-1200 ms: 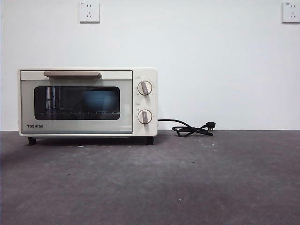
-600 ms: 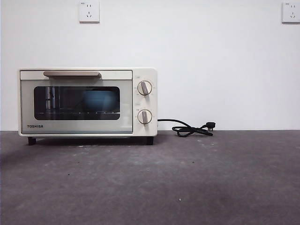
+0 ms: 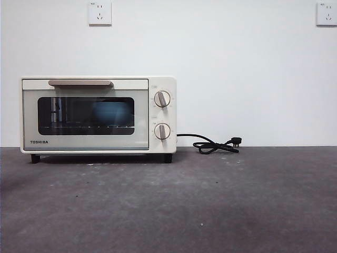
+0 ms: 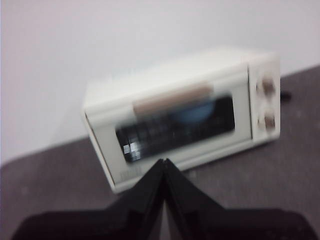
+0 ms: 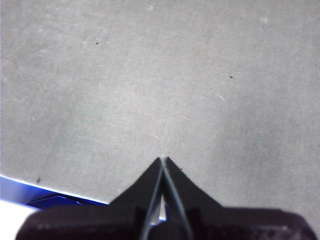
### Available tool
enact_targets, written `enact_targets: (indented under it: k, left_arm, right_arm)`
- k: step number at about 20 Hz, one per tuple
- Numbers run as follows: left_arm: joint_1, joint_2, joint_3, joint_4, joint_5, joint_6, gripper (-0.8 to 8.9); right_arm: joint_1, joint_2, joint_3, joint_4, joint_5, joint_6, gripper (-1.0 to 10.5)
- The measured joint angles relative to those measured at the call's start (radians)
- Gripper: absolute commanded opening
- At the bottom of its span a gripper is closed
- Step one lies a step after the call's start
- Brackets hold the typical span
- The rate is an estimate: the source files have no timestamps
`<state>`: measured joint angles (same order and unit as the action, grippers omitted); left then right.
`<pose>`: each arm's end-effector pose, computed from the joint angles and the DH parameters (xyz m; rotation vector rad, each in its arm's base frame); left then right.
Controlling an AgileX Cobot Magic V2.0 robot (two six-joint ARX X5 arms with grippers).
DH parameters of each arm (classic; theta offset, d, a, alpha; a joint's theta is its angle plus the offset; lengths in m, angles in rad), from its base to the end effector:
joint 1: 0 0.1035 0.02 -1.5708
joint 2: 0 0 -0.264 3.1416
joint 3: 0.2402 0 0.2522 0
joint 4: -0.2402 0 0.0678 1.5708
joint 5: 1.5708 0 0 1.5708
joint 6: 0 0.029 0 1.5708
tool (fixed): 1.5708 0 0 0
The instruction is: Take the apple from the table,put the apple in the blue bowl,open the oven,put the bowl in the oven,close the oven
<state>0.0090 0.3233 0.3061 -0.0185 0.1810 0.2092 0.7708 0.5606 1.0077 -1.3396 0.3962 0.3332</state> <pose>0.1119 -0.0042 0.2397 0.2053 0.0175 -0.1751 0.0442 0.0273 0.3303 -0.1803 0.7890 0.2182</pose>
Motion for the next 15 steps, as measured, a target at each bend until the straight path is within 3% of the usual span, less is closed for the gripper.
enact_targets:
  k: [6,15]
  left_arm:
    - [-0.023,-0.235,-0.269,0.016,-0.09,-0.088,-0.04]
    - [-0.023,-0.315,-0.288,-0.149,-0.226,-0.144,-0.04]
  right_arm:
    - [0.0,0.0,0.0,0.0,0.0,0.0,0.0]
    - [0.0,0.0,0.0,0.0,0.0,0.0,0.0]
